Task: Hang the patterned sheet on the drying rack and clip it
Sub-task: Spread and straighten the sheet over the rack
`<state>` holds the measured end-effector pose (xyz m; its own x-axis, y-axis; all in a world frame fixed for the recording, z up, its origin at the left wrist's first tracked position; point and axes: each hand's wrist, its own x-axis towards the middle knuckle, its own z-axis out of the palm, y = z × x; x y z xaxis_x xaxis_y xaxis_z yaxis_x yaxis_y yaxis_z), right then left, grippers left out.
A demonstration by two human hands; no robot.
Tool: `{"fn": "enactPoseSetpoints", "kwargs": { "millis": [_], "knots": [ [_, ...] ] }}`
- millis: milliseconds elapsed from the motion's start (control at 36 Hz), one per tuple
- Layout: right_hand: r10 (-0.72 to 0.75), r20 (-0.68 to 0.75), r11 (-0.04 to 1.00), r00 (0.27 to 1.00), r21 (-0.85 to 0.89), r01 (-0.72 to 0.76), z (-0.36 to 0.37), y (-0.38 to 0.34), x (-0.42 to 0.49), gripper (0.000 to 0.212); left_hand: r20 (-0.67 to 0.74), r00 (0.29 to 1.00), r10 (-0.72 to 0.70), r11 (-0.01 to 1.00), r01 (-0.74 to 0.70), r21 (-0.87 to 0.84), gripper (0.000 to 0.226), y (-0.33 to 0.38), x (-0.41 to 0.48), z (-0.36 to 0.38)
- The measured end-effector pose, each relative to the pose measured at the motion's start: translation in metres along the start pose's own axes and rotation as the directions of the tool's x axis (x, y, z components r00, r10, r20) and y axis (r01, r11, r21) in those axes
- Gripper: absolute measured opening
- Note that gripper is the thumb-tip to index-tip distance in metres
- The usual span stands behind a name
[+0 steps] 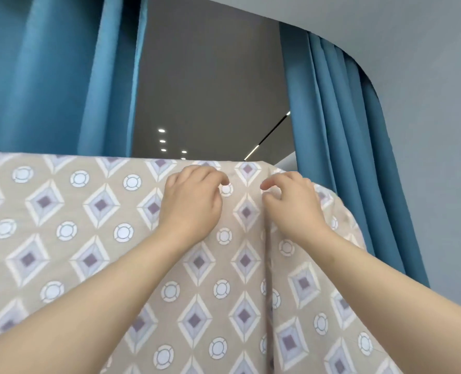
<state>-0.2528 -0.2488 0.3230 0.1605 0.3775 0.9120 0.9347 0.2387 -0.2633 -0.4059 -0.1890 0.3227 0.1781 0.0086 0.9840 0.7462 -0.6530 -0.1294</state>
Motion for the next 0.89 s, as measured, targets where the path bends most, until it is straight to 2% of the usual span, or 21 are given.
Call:
{"fn": "enactPoseSetpoints", "kwargs": {
  "millis": [111,278,389,528,583,667,694,722,806,889],
  "knots": [
    [-0.057,0.059,0.997,0.997,0.057,0.054,0.017,-0.036,0.006,0.025,-0.083,0.996,-0.032,0.996,0.039,0.082,0.034,-0.039,-0.005,-0.031],
    [-0.145,0.093,0.989,0.985,0.024,0.143,0.040,-0.076,0.003,0.029,-0.022,0.991,-0.131,0.960,0.133,0.247,0.044,-0.101,-0.006,-0.068],
    [-0.189,0.066,0.982,0.980,-0.019,0.190,0.058,-0.105,0.008,0.033,0.047,0.975,-0.218,0.918,0.189,0.349,0.039,-0.143,-0.003,-0.085],
    [-0.234,-0.026,0.970,0.972,-0.068,0.232,0.087,-0.147,0.023,0.034,0.045,0.965,-0.260,0.898,0.224,0.377,0.038,-0.197,0.012,-0.108],
    [-0.229,-0.042,0.971,0.973,-0.077,0.225,0.100,-0.166,0.033,0.034,0.155,0.943,-0.294,0.880,0.204,0.429,0.042,-0.212,0.023,-0.117],
    [-0.237,-0.031,0.964,0.971,-0.134,0.231,0.120,-0.192,0.046,0.035,0.388,0.854,-0.347,0.880,0.154,0.449,0.055,-0.232,0.031,-0.123],
    [-0.232,-0.029,0.964,0.972,-0.143,0.226,0.127,-0.199,0.048,0.035,0.417,0.845,-0.336,0.893,0.144,0.428,0.055,-0.236,0.029,-0.122],
    [-0.222,-0.029,0.966,0.975,-0.145,0.216,0.133,-0.205,0.048,0.035,0.407,0.866,-0.290,0.904,0.108,0.415,0.052,-0.240,0.026,-0.120],
    [-0.230,-0.017,0.957,0.973,-0.187,0.222,0.153,-0.214,0.039,0.035,0.257,0.965,-0.057,0.914,-0.053,0.402,0.039,-0.251,0.010,-0.115],
    [-0.278,-0.036,0.932,0.960,-0.254,0.260,0.164,-0.216,0.032,0.042,0.190,0.981,0.042,0.944,-0.101,0.314,0.043,-0.266,0.001,-0.115]
  ]
}}
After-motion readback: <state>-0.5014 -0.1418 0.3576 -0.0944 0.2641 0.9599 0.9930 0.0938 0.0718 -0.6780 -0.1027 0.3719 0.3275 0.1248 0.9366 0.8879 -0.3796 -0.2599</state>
